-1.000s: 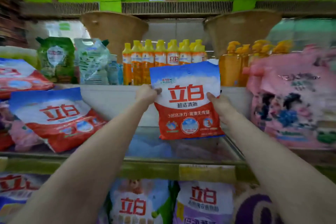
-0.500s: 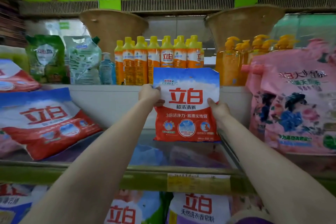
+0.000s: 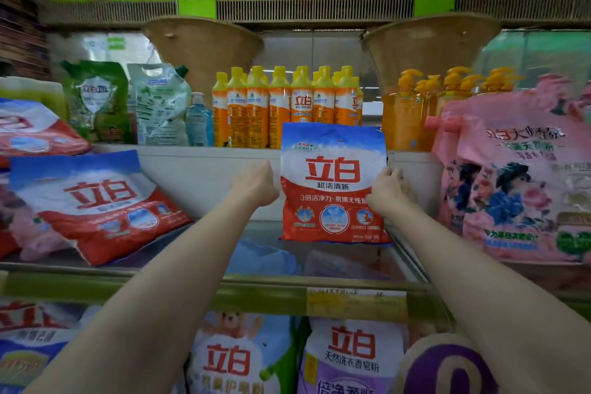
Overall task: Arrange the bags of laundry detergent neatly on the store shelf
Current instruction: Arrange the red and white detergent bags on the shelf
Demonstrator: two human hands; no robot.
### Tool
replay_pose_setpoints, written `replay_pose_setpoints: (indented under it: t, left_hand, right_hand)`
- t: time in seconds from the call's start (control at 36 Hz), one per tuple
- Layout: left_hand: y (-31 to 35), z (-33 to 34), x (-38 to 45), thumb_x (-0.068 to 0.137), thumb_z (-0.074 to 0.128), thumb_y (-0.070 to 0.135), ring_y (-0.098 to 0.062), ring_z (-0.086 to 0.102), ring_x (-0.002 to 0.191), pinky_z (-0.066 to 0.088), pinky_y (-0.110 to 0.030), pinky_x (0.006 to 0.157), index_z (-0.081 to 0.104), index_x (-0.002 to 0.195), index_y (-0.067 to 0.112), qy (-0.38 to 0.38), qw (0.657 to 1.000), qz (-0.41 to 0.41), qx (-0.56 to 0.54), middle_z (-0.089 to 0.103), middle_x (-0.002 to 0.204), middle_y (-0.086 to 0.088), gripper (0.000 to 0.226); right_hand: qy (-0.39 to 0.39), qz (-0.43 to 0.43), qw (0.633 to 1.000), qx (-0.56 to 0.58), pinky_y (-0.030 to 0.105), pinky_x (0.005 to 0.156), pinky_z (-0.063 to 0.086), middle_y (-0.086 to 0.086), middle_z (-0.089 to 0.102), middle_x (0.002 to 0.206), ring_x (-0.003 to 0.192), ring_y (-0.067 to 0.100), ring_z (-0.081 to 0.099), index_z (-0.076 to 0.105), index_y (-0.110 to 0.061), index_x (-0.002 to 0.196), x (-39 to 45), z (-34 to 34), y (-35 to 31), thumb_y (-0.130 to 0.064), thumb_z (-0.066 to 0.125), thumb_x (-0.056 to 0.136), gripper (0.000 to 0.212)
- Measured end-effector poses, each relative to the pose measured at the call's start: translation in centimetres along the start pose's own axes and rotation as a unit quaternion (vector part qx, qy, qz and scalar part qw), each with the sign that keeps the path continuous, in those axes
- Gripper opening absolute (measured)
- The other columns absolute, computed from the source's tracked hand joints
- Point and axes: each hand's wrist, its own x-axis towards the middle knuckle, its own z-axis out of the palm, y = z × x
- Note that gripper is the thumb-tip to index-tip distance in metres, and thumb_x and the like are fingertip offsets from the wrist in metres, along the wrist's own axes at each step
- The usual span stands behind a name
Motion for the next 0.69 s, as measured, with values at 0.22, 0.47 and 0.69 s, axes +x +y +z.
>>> replay_pose_setpoints:
  t: [0.22,0.47,0.69]
  left_hand:
    - [-5.2,-3.4,-2.5,0.089,0.053,0.02,-0.032,0.056,0.107,0.045,-0.04,0.086,0.048,0.119,0.008,0.018,0.995,0.015,0.096,0.057,0.118,-0.013,0.033]
    - [-13.5,-8.1,-6.8,0.089,0.052,0.027,-0.033,0.054,0.116,0.046,-0.039,0.089,0.047,0.126,0.008,0.031,0.979,-0.047,0.196,0.055,0.127,-0.014,0.041]
    - [-19.9,-12.4,-10.8,0.088,0.05,0.022,-0.028,0.053,0.12,0.044,-0.035,0.093,0.051,0.125,0.01,0.044,0.953,-0.118,0.275,0.055,0.131,-0.011,0.039]
  right_hand:
    - [0.021,-0.174,0.978,-0.111,0.045,0.098,0.039,0.014,0.039,0.137,0.127,0.031,0.04,0.034,-0.009,0.137,-3.3,-0.1,-6.6,-0.026,0.054,0.091,0.052]
    - [-0.025,-0.318,0.942,-0.106,0.047,0.101,0.036,0.012,0.043,0.136,0.126,0.03,0.042,0.04,-0.012,0.133,-8.4,1.4,-16.0,-0.038,0.053,0.092,0.05]
    - [-0.039,-0.379,0.921,-0.08,0.05,0.104,0.032,0.012,0.041,0.138,0.129,0.031,0.041,0.04,-0.013,0.133,-12.5,2.1,-22.5,-0.034,0.056,0.091,0.05]
